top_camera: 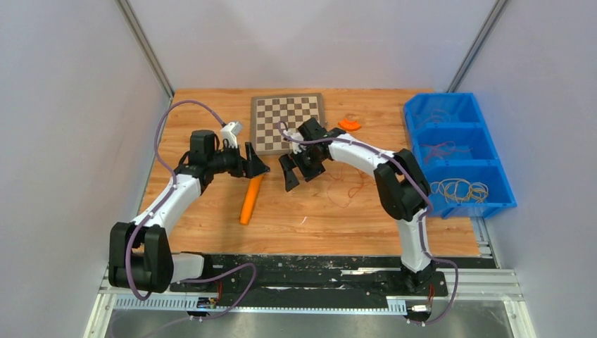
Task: Untangle the cables
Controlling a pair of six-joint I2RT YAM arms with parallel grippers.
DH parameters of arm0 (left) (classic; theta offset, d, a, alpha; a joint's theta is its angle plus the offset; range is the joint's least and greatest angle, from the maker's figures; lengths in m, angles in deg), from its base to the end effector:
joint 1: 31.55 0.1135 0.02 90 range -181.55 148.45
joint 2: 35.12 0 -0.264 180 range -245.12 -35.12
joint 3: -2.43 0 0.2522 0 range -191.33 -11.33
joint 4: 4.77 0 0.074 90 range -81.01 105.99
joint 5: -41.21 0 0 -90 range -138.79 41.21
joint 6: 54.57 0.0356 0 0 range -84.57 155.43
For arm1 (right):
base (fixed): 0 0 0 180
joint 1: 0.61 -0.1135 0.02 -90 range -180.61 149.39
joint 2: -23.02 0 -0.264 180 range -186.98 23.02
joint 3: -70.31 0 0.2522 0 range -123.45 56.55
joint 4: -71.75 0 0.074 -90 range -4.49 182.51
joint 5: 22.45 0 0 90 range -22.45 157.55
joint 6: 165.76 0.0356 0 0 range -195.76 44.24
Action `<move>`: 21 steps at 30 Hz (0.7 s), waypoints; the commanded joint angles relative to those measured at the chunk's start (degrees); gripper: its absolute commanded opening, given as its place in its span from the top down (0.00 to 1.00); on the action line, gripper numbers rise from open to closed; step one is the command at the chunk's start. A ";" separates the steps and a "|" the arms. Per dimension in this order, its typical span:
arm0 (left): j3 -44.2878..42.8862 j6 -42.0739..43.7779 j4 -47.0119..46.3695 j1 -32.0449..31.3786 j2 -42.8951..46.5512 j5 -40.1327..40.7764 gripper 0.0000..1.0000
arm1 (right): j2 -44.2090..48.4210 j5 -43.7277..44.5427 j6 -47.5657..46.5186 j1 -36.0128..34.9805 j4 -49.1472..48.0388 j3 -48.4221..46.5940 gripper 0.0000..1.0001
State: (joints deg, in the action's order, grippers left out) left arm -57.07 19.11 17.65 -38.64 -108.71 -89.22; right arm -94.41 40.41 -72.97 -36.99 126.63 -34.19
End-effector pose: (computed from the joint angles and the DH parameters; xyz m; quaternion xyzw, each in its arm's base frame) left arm 0.2664 -0.0564 0.2452 0.0876 0.8478 -0.3878 0.3509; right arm 0.3344 0.2665 0.1935 -0.3189 0.9002 0.2796 0.0991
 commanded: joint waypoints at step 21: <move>-0.50 -3.76 -2.16 1.15 6.26 -2.83 0.07 | 16.11 -7.08 -11.33 1.57 -8.70 -10.76 1.00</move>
State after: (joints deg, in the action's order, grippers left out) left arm -56.41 15.97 17.94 -38.12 -104.47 -90.22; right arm -92.05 43.56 -76.32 -37.78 121.76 -40.83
